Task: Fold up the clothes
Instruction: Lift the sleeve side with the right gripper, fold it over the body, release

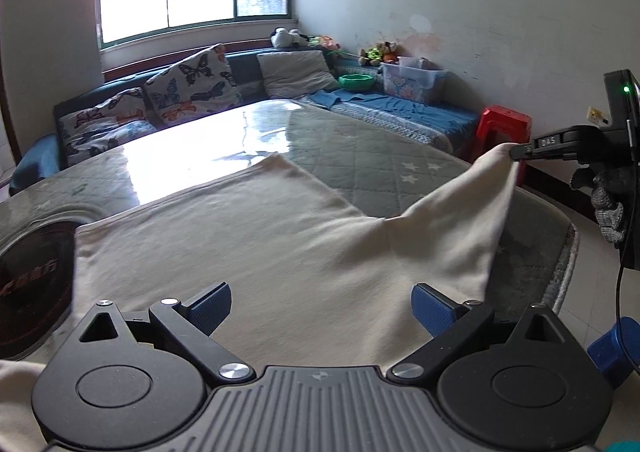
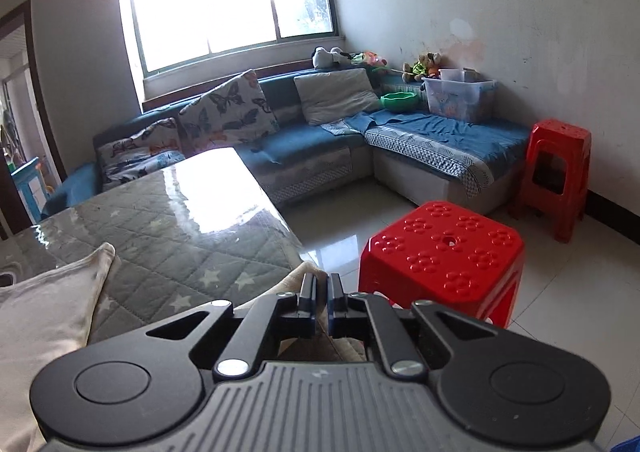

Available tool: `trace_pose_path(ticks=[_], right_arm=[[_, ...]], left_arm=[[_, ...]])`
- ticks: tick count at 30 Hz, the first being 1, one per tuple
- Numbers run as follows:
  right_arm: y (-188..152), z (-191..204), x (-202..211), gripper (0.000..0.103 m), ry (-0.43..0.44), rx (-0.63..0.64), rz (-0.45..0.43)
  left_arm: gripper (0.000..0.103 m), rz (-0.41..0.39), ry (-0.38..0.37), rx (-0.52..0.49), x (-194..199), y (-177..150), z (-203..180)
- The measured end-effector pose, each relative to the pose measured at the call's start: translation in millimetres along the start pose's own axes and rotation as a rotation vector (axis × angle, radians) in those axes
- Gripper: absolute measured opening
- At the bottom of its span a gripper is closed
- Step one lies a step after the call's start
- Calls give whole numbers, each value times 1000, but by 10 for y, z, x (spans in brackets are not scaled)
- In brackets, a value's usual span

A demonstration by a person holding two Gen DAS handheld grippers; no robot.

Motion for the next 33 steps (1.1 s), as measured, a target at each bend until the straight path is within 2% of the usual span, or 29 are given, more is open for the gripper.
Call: trace_pose_path(ticks=[10,16,27,33], right_arm=[[206,135,147,4,16,63,-30],[209,133,76,4,14,51,-4],[188,112,136,4,13,49,-10],[199,106,160,4,19,40,-13]], left_arm=[[98,49,-21,-41,-294,37,-279],[98,26,-22,11,-263,144,-228],[96,76,99,124,-644,519,-142],[96,147,111,116,-955,526,-191]])
Point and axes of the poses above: each gripper's, at about its wrist camera, not at the fingertips, and x roughly against the way its jaws point, z to its left, y to its top, the point moved 3 cm from there along -x, roughly the way its jaws point, and after that the axes turned 8 degrees about z, right-handed, at the moved point
